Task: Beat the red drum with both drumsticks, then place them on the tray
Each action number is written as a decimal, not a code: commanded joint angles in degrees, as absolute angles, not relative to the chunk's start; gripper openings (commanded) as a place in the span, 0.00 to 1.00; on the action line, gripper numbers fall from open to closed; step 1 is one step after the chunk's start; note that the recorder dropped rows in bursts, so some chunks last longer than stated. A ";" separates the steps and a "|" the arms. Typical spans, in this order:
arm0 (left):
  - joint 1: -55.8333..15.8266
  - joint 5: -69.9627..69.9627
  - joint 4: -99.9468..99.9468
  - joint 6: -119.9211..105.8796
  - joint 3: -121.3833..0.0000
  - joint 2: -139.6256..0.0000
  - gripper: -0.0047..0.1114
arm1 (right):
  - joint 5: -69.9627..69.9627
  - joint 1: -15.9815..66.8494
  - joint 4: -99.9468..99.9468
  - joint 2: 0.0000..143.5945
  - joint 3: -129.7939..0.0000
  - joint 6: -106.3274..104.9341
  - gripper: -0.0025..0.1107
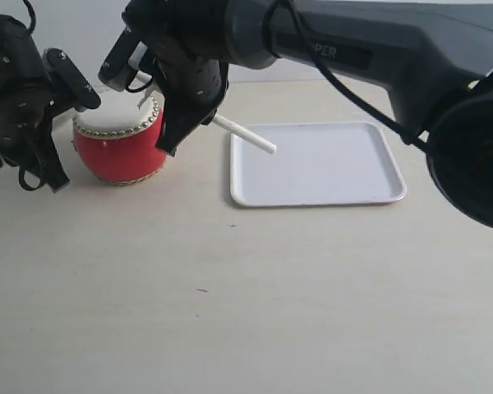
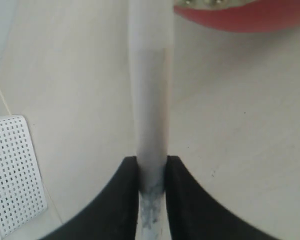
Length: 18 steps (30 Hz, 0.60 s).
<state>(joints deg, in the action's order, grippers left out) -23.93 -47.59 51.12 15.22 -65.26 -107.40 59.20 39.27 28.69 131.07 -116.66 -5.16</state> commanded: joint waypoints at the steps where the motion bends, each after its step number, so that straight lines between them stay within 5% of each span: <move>1: -24.10 -49.18 51.65 15.02 -65.50 -110.84 0.04 | 58.61 39.34 28.76 129.14 -117.03 -4.48 0.02; 18: -24.10 -56.93 53.31 15.71 -70.12 -108.27 0.04 | 58.52 39.34 26.22 135.52 -117.03 -4.48 0.02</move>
